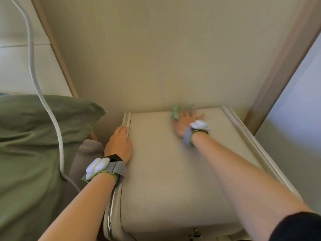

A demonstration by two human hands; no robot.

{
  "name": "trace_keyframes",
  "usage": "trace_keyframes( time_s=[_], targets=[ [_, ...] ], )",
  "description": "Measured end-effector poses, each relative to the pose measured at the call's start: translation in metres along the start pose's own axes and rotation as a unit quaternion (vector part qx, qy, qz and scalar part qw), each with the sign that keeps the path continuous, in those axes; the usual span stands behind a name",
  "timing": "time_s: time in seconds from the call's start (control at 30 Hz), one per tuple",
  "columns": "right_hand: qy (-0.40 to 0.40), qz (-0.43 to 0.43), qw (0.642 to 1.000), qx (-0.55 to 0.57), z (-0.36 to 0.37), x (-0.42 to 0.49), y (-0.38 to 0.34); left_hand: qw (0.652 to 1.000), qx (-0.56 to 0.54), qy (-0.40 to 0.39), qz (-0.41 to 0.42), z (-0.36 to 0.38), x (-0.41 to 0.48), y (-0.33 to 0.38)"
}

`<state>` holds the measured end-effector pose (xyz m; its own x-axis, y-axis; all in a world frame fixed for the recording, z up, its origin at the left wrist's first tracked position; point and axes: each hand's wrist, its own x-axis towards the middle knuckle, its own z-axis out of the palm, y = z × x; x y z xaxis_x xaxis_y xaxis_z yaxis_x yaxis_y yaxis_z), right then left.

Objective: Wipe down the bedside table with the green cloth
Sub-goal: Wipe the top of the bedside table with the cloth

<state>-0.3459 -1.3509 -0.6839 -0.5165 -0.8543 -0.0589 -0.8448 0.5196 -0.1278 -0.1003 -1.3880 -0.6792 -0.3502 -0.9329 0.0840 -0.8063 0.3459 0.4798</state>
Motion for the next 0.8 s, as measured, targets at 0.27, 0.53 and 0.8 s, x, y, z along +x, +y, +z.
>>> trace_keyframes(
  time_s=[0.27, 0.53, 0.8],
  targets=[
    [-0.053, -0.234, 0.971, -0.007, 0.004, -0.040, -0.072, 1.000, 0.018, -0.001, 0.013, 0.003, -0.001, -0.002],
    [0.003, 0.113, 0.994, -0.005, -0.023, -0.032, 0.124, 1.000, 0.011, -0.029, 0.001, 0.004, -0.003, -0.004],
    [-0.030, -0.153, 0.988, -0.005, 0.015, -0.072, -0.086, 0.996, -0.072, -0.052, -0.007, 0.005, -0.018, -0.014]
  ],
)
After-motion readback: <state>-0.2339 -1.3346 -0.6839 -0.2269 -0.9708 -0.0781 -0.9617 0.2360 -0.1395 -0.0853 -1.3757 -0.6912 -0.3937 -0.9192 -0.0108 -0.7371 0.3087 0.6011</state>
